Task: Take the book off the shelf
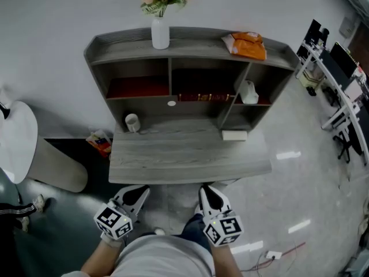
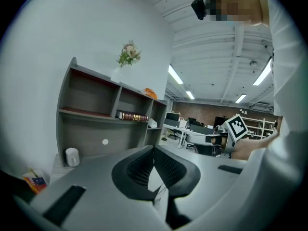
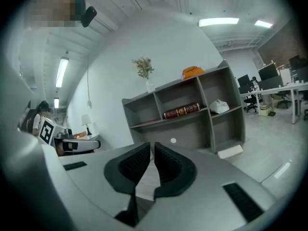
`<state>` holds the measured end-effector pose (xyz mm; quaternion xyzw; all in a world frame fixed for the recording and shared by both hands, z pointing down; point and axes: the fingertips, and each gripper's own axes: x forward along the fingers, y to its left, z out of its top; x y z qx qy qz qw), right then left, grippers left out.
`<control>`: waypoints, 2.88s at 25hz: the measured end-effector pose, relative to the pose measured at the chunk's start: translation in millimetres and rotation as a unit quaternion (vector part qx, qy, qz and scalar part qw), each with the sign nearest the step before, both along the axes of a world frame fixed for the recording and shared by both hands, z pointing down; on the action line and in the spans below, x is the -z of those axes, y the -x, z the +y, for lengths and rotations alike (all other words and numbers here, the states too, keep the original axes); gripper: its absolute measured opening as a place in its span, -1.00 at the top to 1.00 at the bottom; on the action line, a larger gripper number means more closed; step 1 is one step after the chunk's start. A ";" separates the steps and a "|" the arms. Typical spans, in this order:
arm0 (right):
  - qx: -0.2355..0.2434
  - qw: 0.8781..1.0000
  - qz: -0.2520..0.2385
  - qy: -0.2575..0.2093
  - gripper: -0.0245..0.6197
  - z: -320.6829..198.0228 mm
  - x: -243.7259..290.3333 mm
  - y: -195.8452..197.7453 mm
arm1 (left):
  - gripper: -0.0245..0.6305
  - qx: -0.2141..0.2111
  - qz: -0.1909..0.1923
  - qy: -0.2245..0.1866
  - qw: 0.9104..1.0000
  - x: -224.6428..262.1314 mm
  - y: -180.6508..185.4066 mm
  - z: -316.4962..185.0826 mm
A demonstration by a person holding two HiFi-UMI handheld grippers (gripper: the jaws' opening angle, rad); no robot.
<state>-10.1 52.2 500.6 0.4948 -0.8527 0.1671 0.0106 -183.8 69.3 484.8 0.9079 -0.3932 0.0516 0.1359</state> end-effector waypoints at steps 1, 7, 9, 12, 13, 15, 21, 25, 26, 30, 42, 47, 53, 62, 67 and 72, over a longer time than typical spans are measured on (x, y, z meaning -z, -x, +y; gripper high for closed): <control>0.008 1.000 -0.003 0.002 0.81 -10.7 -1.2 -4.0 | 0.87 0.003 -0.002 0.004 1.000 -1.4 -6.8 -9.4; 0.048 0.999 -0.016 0.012 0.81 -70.8 -0.8 -30.3 | 0.87 0.027 0.001 0.013 1.000 0.8 -51.8 -61.0; 0.059 0.998 -0.021 0.014 0.81 -88.6 0.0 -39.8 | 0.87 0.037 -0.006 0.013 0.999 2.0 -66.1 -77.2; 0.075 0.996 -0.037 0.017 0.81 -114.1 3.6 -53.8 | 0.87 0.058 -0.003 0.015 0.998 4.5 -83.7 -100.8; 0.081 0.996 -0.045 0.016 0.81 -122.2 6.4 -58.0 | 0.87 0.068 0.007 0.019 0.998 5.7 -88.2 -108.9; 0.094 0.994 -0.060 0.012 0.81 -137.5 13.2 -66.1 | 0.87 0.088 0.030 0.027 0.995 9.2 -97.5 -124.9; 0.111 0.977 -0.180 0.036 0.81 -184.5 33.1 -96.2 | 0.87 0.134 0.130 0.051 0.981 21.6 -126.9 -168.2; 0.106 0.948 -0.293 0.071 0.81 -216.4 47.1 -111.1 | 0.86 0.151 0.229 0.076 0.959 31.7 -142.9 -196.1; 0.105 0.938 -0.319 0.082 0.81 -223.3 49.2 -112.8 | 0.84 0.157 0.254 0.085 0.951 33.2 -144.9 -203.4; 0.091 0.910 -0.383 0.126 0.54 -249.6 47.8 -119.6 | 0.61 0.196 0.338 0.128 0.912 28.9 -145.2 -231.9; 0.053 0.838 -0.496 0.220 -0.04 -315.4 11.7 -111.7 | 0.02 0.198 0.501 0.169 0.825 17.9 -144.1 -309.6; 0.045 0.822 -0.513 0.241 -0.05 -344.7 5.2 -99.7 | 0.01 0.210 0.514 0.171 0.814 10.1 -128.4 -343.0; 0.039 0.818 -0.514 0.255 -0.06 -375.4 1.7 -87.9 | -0.03 0.218 0.526 0.176 0.803 4.8 -115.0 -377.4; 0.026 0.810 -0.525 0.262 -0.06 -410.1 0.2 -87.1 | -0.05 0.226 0.532 0.180 0.796 2.4 -111.2 -409.0; 0.020 0.801 -0.536 0.265 -0.06 -421.9 1.8 -85.3 | -0.04 0.231 0.536 0.182 0.791 0.0 -105.4 -418.5; 0.021 0.793 -0.540 0.281 -0.05 -426.0 -3.4 -80.7 | 0.02 0.231 0.550 0.189 0.780 -5.9 -102.4 -422.5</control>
